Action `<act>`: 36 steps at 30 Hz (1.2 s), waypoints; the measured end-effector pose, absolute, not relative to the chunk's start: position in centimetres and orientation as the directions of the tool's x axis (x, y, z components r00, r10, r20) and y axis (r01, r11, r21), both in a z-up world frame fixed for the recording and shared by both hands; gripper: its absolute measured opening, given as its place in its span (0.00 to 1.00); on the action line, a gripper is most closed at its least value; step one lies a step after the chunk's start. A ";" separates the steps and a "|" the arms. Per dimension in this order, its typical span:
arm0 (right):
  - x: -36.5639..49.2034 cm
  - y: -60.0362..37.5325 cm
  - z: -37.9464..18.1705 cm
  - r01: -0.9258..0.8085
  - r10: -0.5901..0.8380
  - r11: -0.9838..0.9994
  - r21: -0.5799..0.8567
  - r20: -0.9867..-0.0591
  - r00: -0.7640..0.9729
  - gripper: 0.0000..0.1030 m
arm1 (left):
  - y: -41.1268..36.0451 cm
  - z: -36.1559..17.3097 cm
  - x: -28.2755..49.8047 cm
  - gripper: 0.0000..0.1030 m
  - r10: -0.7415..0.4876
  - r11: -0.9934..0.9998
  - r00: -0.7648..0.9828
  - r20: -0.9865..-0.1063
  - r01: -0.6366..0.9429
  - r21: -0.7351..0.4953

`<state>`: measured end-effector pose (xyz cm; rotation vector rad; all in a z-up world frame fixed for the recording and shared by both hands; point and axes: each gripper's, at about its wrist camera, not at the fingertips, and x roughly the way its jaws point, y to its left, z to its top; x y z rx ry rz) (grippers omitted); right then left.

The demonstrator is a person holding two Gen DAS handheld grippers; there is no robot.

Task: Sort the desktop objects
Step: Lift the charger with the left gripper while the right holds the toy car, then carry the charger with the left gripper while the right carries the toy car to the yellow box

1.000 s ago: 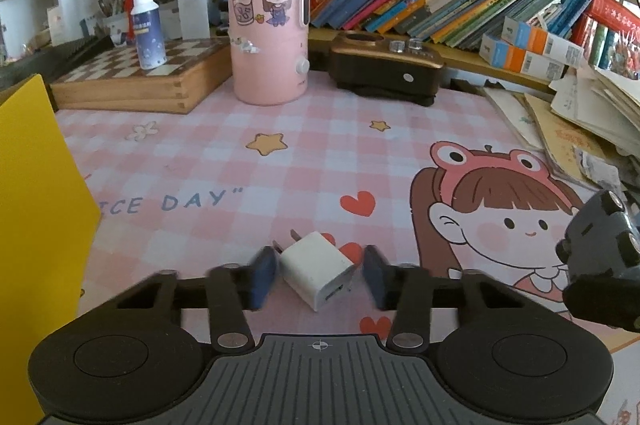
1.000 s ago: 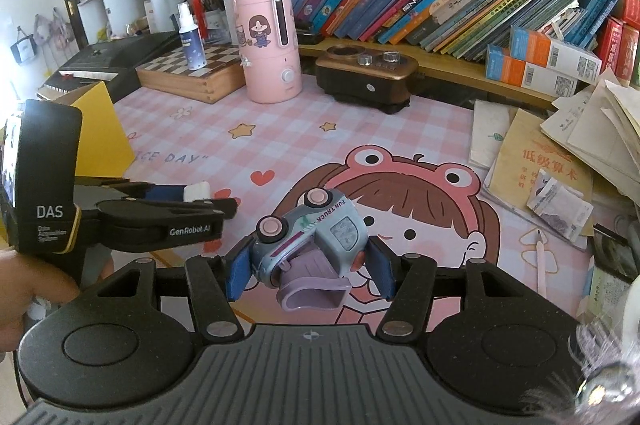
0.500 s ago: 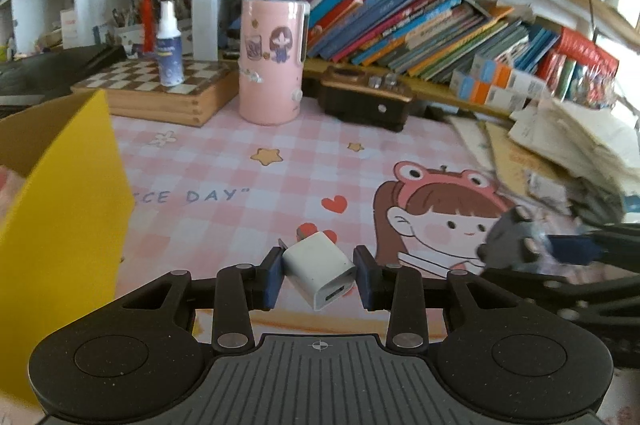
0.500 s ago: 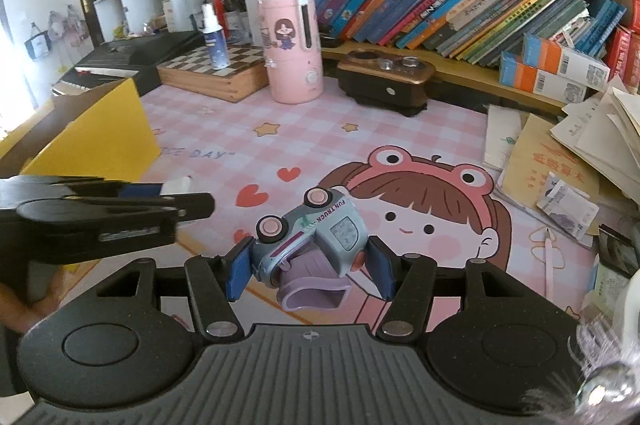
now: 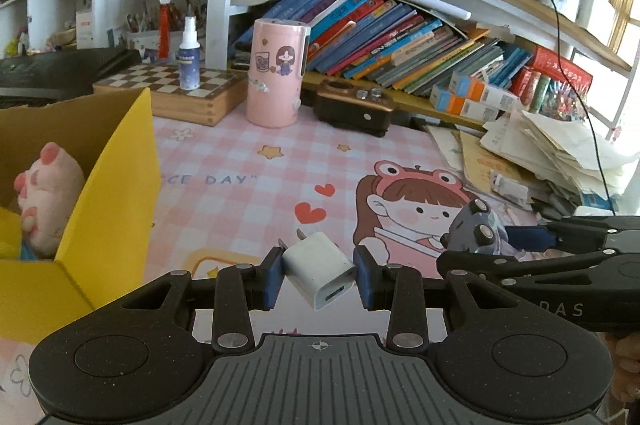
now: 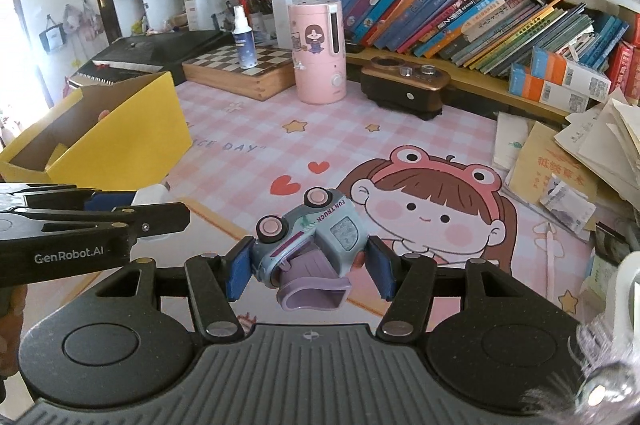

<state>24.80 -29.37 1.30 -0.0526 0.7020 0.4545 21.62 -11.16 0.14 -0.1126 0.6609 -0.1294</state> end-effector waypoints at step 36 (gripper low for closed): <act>10.4 -18.5 2.9 -0.355 0.315 0.932 0.075 -0.652 0.690 0.55 | 0.1 1.3 7.9 0.34 -0.193 0.979 0.797 -0.572 0.119 -0.165</act>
